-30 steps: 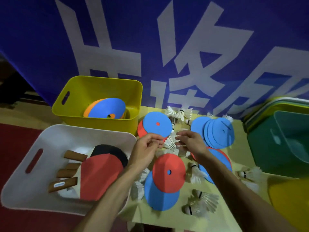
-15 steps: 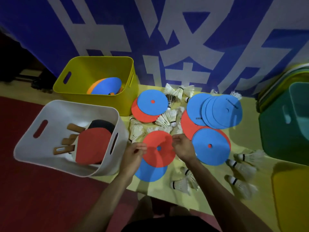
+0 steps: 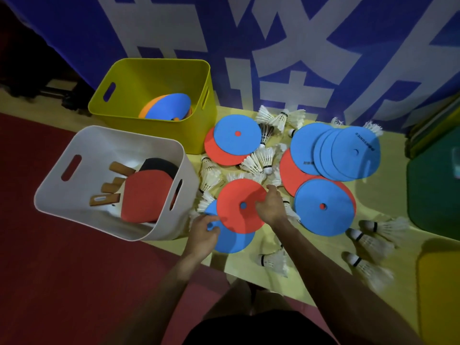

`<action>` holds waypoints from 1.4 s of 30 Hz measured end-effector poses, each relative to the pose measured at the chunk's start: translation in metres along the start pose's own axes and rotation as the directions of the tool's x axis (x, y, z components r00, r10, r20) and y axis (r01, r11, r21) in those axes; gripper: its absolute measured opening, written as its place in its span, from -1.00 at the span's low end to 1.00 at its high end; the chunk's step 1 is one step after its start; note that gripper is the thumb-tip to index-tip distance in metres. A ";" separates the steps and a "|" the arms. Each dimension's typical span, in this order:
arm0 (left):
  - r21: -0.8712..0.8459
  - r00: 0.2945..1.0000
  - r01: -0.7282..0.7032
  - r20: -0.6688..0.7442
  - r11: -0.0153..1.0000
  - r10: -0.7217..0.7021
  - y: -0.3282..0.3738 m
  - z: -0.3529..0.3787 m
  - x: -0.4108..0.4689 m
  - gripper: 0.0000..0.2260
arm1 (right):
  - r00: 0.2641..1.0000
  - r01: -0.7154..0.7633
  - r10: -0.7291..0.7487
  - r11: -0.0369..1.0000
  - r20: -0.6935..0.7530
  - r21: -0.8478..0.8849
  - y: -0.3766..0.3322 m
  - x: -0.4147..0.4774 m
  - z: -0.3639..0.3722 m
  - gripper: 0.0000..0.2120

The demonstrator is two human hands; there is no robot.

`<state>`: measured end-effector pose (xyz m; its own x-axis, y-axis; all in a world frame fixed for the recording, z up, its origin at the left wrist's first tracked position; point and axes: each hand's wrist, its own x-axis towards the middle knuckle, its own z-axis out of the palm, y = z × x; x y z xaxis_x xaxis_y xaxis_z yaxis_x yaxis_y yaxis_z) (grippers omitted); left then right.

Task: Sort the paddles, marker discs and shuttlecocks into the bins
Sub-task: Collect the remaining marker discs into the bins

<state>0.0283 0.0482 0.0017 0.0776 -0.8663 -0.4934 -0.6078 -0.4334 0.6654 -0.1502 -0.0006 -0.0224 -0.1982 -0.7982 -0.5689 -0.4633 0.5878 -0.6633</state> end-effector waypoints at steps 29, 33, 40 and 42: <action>-0.003 0.971 -0.143 -0.196 0.990 0.140 -0.014 0.005 0.027 -0.64 | 0.929 0.194 -0.234 0.968 -0.288 -0.159 -0.051 -0.037 -0.046 -0.85; -0.008 0.977 -0.206 -0.062 0.979 0.205 -0.016 -0.003 0.036 -0.88 | 0.926 0.210 -0.283 0.936 -0.250 -0.282 -0.062 -0.040 -0.056 -0.83; 0.098 0.951 -0.307 0.058 0.947 0.303 -0.014 -0.015 0.039 -0.84 | 0.932 0.182 -0.257 0.942 -0.256 -0.282 -0.077 -0.039 -0.075 -0.72; 0.171 0.934 -0.356 0.029 0.919 0.356 -0.006 -0.017 0.036 -0.79 | 0.944 0.164 -0.197 0.977 -0.266 -0.139 -0.076 -0.041 -0.085 -0.75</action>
<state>0.0483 0.0156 -0.0102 -0.1669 -0.9564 -0.2397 -0.7214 -0.0473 0.6909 -0.1806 -0.0240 0.0928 -0.3256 -0.9039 -0.2773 -0.6053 0.4246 -0.6733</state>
